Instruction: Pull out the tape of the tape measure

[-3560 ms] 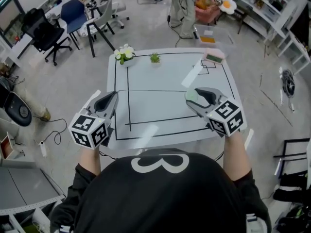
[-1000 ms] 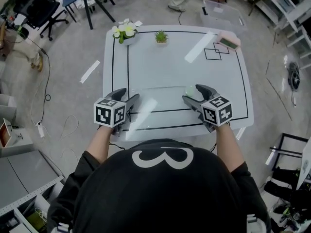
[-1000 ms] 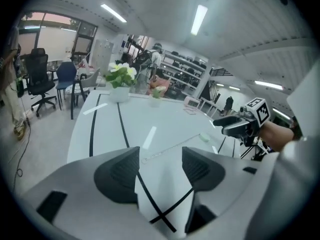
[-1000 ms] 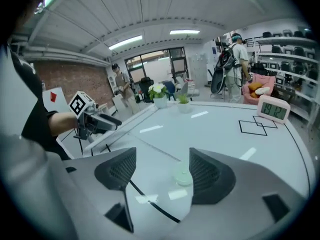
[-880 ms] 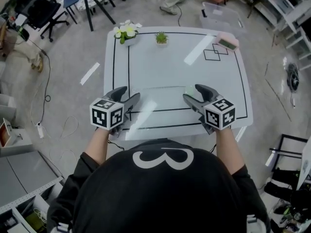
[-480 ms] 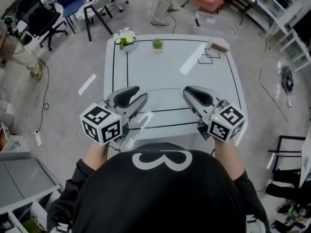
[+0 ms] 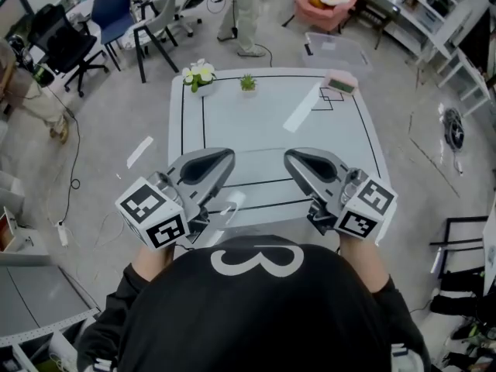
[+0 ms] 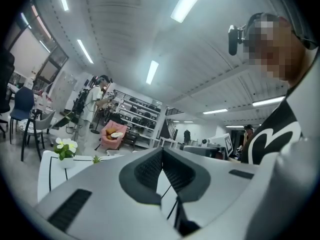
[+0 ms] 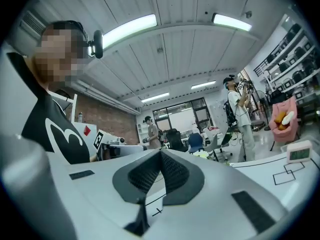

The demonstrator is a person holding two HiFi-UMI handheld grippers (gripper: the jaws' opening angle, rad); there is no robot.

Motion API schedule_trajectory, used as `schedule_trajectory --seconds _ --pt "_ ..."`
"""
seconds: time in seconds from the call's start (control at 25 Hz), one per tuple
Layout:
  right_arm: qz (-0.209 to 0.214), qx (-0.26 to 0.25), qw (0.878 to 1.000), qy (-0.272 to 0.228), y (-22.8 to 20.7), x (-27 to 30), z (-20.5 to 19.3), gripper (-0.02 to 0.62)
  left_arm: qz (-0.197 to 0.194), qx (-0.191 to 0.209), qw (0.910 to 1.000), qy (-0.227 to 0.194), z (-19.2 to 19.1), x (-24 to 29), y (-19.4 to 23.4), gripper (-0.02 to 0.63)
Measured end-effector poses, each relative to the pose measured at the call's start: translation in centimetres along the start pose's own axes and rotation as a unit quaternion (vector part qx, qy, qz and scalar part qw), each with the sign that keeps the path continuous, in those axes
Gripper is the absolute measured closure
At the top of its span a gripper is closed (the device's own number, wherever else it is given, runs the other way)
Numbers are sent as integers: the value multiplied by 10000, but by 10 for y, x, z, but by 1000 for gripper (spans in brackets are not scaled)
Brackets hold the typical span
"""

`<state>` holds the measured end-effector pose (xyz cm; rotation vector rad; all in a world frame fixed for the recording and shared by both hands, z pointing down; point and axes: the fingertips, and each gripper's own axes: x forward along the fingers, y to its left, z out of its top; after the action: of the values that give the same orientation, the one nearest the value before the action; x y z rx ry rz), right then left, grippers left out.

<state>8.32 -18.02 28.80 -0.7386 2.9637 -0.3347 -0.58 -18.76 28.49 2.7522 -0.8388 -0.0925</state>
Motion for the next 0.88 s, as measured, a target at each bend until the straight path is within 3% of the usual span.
schedule_trajectory --seconds 0.32,0.88 --pt "-122 -93 9999 28 5 -4 -7 586 -116 193 9997 42 -2 4 -11 603" --pt "-342 -226 9991 70 3 -23 -10 586 -179 198 9994 217 -12 13 -24 603"
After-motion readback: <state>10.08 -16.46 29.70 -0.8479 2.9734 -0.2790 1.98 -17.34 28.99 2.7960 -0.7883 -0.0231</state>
